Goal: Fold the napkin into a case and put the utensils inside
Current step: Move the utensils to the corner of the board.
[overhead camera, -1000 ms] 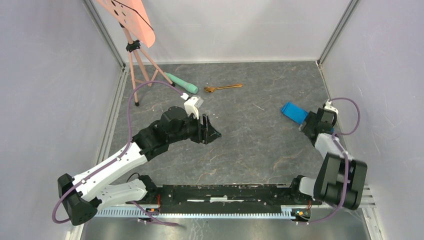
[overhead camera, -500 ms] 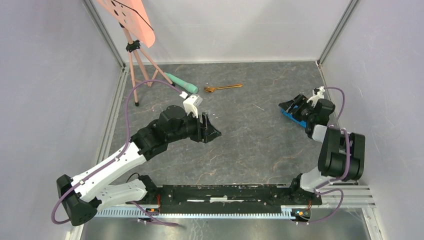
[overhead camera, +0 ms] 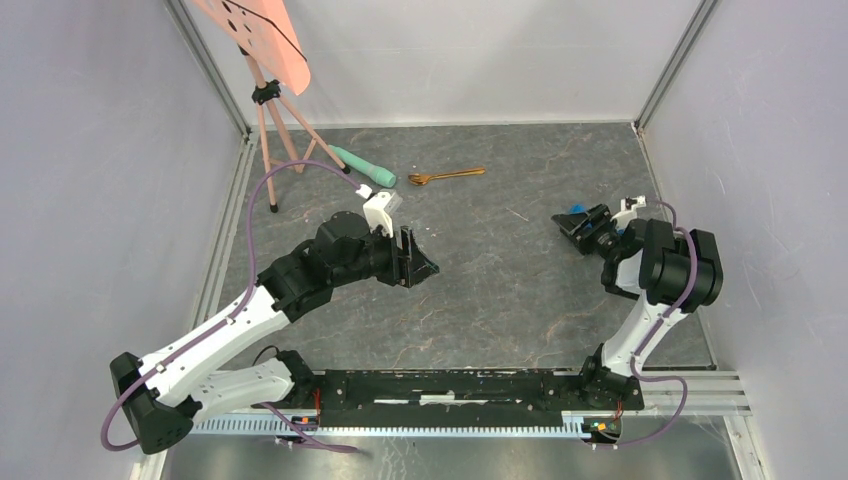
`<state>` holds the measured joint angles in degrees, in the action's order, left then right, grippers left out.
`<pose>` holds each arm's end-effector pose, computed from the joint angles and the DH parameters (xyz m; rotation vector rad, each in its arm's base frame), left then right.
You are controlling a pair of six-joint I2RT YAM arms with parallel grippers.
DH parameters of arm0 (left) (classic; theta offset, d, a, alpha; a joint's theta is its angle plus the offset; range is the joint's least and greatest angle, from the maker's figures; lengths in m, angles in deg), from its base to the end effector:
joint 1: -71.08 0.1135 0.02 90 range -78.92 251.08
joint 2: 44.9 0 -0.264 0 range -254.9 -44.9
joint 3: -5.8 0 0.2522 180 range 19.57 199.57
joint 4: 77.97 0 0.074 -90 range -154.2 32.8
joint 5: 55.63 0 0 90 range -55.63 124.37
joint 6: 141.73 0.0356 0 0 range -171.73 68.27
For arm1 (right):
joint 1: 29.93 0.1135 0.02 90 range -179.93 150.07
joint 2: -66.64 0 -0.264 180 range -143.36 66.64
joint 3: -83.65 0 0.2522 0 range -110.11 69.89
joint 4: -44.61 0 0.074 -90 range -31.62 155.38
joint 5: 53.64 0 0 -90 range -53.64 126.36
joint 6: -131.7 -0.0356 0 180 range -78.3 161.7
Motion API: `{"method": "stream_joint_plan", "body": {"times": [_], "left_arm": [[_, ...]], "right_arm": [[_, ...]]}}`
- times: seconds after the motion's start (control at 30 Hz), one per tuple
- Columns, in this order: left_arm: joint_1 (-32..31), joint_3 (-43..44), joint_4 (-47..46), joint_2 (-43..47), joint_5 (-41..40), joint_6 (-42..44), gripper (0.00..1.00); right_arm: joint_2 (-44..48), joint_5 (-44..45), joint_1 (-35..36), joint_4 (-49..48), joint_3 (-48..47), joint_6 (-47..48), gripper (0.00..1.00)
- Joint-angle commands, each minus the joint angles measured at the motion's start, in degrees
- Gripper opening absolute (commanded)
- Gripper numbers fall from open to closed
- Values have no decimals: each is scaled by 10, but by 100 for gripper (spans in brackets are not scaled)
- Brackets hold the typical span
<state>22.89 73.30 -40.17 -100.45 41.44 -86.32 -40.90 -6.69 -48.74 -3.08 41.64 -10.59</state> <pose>0.1406 -0.1638 0.3358 0.3415 2.1517 -1.0030 0.2911 -0.0735 0.1050 0.6493 1.8320 1.0976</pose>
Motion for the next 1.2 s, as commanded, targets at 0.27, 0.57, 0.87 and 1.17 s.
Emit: {"method": "stream_joint_plan", "body": {"times": [0.27, 0.57, 0.87, 1.17], "left_arm": [[3, -3, 3, 1, -62, 24, 67], [4, 0, -4, -134, -152, -89, 69], [4, -14, -5, -111, -184, -148, 68], [5, -30, 32, -58, -209, -137, 69]], "right_arm": [[190, 63, 66, 367, -92, 237, 71], [149, 243, 262, 580, -299, 469, 74], [-144, 215, 308, 560, -625, 404, 83], [-375, 162, 338, 466, -869, 240, 83]]}}
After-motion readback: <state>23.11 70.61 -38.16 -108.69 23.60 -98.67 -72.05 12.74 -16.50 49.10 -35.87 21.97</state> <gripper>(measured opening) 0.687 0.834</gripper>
